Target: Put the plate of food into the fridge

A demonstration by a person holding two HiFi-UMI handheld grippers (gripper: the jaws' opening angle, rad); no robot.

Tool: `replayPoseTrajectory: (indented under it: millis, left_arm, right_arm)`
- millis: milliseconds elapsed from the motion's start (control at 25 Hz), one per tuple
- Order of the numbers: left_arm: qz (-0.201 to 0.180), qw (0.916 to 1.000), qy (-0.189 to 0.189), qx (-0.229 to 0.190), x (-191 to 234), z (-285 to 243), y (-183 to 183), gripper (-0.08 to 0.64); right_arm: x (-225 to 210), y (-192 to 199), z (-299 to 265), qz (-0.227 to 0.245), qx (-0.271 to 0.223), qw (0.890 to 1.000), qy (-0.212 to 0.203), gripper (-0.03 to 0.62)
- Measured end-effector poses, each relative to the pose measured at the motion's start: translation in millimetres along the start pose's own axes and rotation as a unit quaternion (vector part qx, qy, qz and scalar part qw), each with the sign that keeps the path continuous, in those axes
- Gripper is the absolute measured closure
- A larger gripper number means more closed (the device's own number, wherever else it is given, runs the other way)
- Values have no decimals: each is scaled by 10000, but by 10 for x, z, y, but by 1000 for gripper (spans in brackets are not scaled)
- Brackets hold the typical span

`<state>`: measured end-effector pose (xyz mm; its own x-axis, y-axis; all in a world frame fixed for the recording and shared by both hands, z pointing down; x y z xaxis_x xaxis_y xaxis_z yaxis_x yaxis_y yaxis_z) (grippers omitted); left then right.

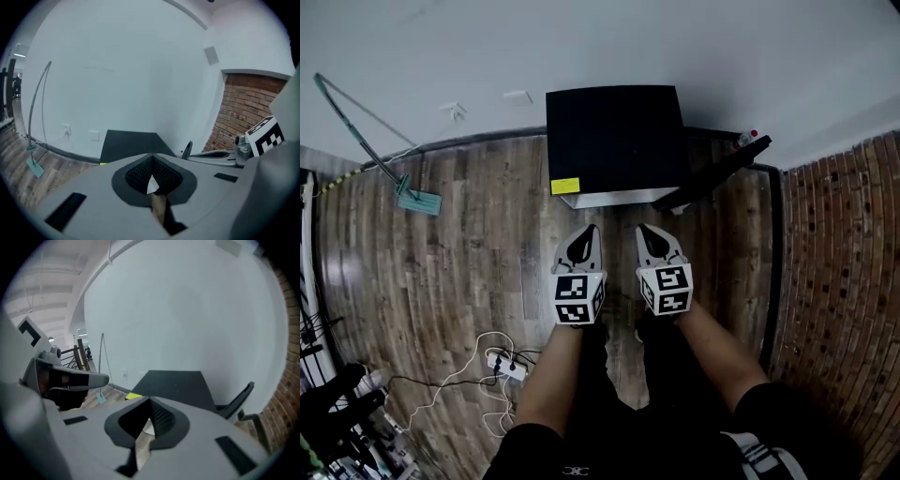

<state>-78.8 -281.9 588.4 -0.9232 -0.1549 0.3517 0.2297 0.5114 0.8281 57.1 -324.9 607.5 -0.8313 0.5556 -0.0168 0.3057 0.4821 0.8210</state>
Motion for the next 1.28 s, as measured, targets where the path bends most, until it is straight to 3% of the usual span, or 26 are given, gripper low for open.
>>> replayPoseTrajectory:
  millis: [200, 320, 440, 600, 920, 1280]
  left_arm:
    - [-90, 9994, 242, -252, -703, 511, -1273, 561]
    - [-394, 9974, 337, -491, -1073, 771, -1928, 561]
    - [-658, 9935, 369, -849, -1449, 1039, -2399, 561]
    - [-700, 9891, 413, -1229, -1699, 1275, -2906, 561]
    - [-1050, 9829, 355, -1469, -2006, 1515, -3268, 561]
    - [-1081, 9809, 299, -1586, -2092, 1646, -3364, 561]
  right_arm:
    - [-218, -1266, 999, -176, -512, 9978, 379, 580]
    - [-309, -1878, 1493, -240, -846, 9947, 541, 580]
    - [-444, -2325, 1985, -473, -1163, 9900, 642, 580]
    - [-569, -2798, 2365, -685, -1639, 9824, 586, 580]
    - [-666, -3122, 2587, -713, -1794, 9792, 626, 580]
    - [-568, -3253, 2670, -521, -1930, 9789, 427, 580]
Point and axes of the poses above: the fingertips, and each gripper's own axes: z backward along the fingers, x to its left, y out of its underside, the point moved 5 cm from there along z, backward along the fingers, and after that the axes turned 10 degrees about y, right-handed, at the moved point
